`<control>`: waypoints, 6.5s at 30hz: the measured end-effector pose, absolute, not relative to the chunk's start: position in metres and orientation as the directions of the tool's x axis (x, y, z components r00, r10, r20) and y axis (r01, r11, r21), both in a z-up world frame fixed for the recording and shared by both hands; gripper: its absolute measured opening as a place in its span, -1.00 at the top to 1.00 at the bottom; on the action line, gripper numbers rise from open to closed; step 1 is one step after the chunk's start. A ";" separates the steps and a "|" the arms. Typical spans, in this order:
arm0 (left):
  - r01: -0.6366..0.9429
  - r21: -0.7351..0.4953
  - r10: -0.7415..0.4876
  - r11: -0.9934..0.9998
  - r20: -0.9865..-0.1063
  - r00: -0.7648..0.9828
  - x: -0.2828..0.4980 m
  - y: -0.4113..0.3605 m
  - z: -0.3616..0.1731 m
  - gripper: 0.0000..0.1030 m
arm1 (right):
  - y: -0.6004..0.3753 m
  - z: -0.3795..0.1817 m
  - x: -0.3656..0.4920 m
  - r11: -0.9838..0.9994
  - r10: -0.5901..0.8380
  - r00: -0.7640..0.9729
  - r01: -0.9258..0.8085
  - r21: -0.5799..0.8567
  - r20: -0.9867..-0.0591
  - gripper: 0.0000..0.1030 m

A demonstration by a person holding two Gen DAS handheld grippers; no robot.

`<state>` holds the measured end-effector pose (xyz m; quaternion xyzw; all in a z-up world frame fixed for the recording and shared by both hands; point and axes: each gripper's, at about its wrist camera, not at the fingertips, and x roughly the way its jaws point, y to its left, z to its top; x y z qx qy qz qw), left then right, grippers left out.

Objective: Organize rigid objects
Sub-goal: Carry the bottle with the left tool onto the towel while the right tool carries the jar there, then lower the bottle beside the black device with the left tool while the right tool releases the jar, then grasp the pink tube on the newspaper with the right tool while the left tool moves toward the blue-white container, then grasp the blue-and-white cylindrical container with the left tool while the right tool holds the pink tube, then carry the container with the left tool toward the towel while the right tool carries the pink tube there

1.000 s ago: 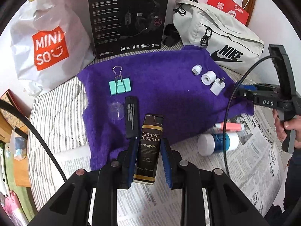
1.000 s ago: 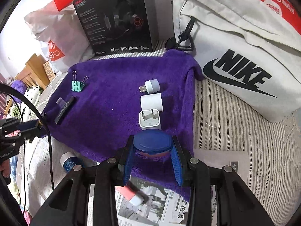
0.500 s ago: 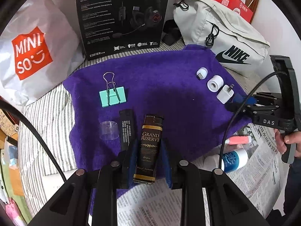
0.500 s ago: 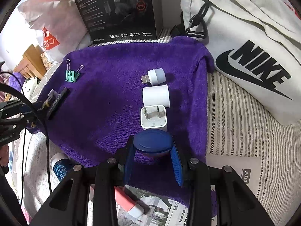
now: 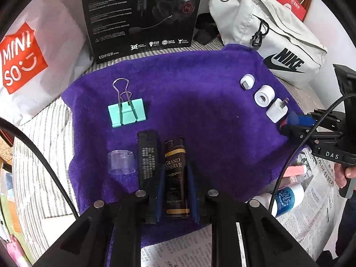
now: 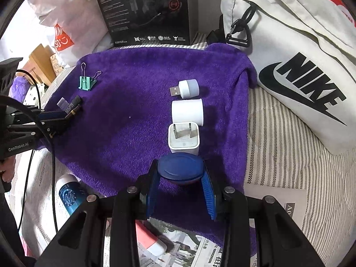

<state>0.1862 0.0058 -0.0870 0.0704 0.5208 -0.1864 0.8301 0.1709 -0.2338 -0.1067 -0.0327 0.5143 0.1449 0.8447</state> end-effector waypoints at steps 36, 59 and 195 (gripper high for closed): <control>0.365 -0.056 -0.200 0.929 -0.908 0.369 0.176 -0.004 -0.096 0.51 | -0.249 -0.079 0.133 0.956 0.232 0.464 -0.272 0.111 -0.855 0.12; 0.317 -0.022 -0.183 0.948 -0.855 0.485 0.103 0.022 -0.052 0.40 | -0.226 -0.095 0.081 0.896 0.273 0.445 -0.440 0.057 -0.853 0.09; 0.344 -0.033 -0.194 0.938 -0.873 0.447 0.083 -0.066 -0.100 -0.50 | -0.315 -0.114 0.023 0.968 0.214 0.440 -0.215 0.129 -0.872 0.70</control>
